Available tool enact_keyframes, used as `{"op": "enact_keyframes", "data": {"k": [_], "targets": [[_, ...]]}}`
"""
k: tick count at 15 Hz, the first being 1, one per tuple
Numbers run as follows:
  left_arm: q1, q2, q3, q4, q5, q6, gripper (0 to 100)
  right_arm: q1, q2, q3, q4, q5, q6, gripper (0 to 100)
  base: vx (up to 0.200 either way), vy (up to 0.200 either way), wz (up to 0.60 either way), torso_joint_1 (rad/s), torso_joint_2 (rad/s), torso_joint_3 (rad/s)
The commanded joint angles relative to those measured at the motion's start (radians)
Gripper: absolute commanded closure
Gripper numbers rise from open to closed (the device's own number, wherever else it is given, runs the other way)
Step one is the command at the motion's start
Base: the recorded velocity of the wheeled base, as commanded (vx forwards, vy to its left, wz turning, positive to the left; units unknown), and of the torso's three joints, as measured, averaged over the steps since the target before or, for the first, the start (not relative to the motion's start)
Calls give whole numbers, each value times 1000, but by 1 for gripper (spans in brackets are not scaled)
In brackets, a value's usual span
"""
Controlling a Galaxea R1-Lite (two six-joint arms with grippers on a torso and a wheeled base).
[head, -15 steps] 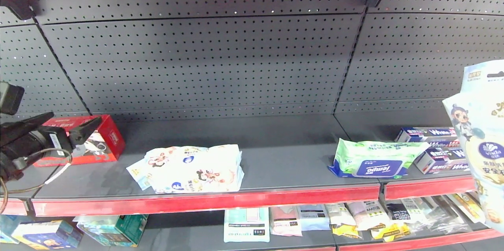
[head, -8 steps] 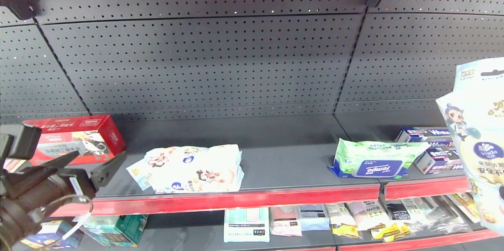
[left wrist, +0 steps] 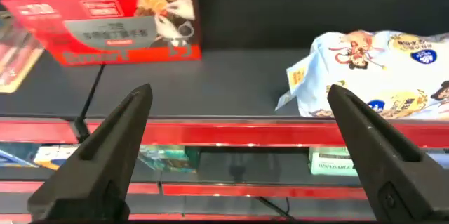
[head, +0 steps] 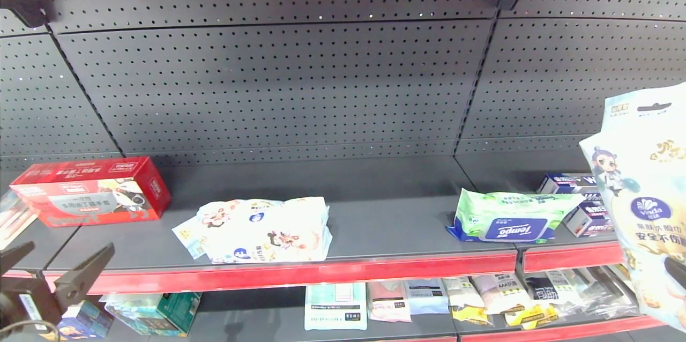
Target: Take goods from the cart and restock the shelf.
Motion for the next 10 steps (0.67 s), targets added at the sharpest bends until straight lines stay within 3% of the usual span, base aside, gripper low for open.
{"op": "enact_keyframes", "data": {"k": [1, 3, 4, 5, 6, 8, 10], "targets": [[54, -112, 29, 19, -1, 1, 0, 0, 8, 0, -1, 0, 0, 100, 0, 0, 0, 0, 0, 0], [52, -238, 79, 70, -40, 1, 0, 0, 0, -6, -3, 0, -2, 100, 0, 0, 0, 0, 0, 0], [52, -407, 101, 195, -91, 1, 0, 0, -3, -8, -7, 0, -2, 100, 0, 0, 0, 0, 0, 0], [52, -407, 101, 195, -91, 1, 0, 0, -3, -8, -7, 0, -2, 100, 0, 0, 0, 0, 0, 0], [50, -626, 96, 427, -122, 0, 0, 0, -3, -6, -9, 0, -2, 100, 0, 0, 0, 0, 0, 0], [52, -806, 99, 600, -140, 1, 0, 0, -1, -8, -12, 0, 0, 100, 0, 0, 0, 0, 0, 0], [52, -797, 112, 571, -137, -5, 0, 0, 3, -14, -13, 0, 1, 100, 0, 0, 0, 0, 0, 0]]}}
